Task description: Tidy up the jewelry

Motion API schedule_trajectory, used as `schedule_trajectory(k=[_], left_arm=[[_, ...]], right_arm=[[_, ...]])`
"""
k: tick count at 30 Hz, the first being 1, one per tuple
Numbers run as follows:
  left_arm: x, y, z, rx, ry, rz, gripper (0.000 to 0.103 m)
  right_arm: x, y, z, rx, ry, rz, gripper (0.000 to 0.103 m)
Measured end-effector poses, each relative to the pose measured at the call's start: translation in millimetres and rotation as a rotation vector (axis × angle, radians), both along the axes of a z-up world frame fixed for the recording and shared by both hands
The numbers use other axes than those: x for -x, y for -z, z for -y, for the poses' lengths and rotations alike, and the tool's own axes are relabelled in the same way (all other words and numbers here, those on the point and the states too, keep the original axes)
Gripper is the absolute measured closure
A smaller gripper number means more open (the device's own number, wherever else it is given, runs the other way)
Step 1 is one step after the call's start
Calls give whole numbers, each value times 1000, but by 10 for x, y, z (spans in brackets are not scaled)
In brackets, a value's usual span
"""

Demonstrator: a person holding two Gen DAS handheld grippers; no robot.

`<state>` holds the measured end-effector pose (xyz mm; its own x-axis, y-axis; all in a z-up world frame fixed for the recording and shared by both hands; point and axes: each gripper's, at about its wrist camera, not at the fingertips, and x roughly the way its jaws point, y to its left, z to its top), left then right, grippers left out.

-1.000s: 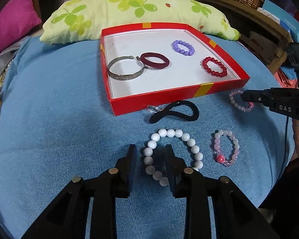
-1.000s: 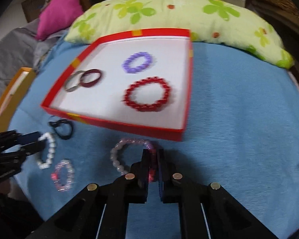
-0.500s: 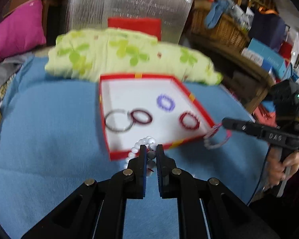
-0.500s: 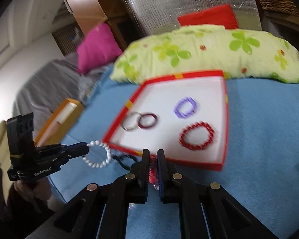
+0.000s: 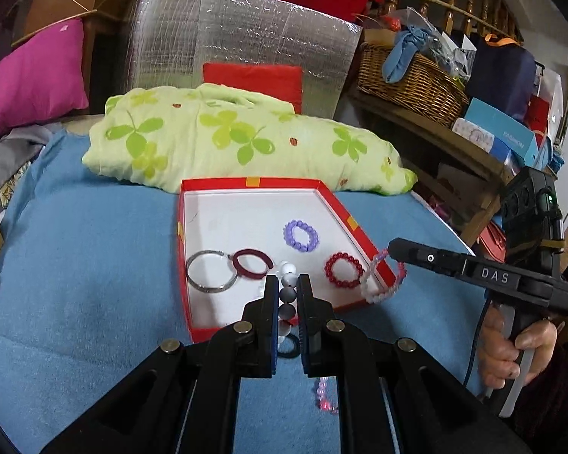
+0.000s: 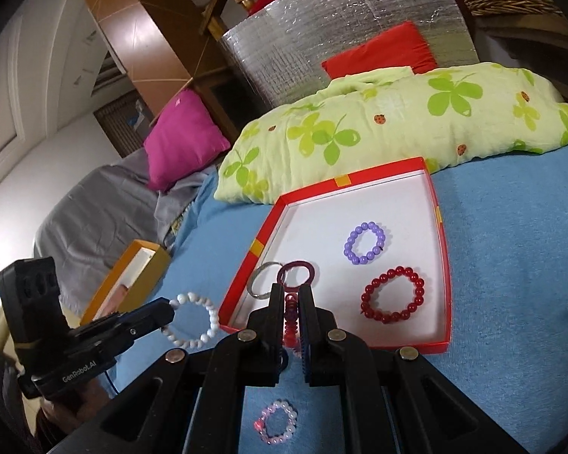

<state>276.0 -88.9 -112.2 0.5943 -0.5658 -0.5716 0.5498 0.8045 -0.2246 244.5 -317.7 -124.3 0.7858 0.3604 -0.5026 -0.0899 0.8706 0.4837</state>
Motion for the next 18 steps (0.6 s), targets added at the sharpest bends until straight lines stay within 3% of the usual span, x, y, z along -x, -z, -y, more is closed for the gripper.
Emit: schedule_trajectory(k=[18], left_arm=[[-103, 80, 187, -17, -52, 16, 93]], right_arm=[[-182, 95, 45, -39, 73, -39, 95]])
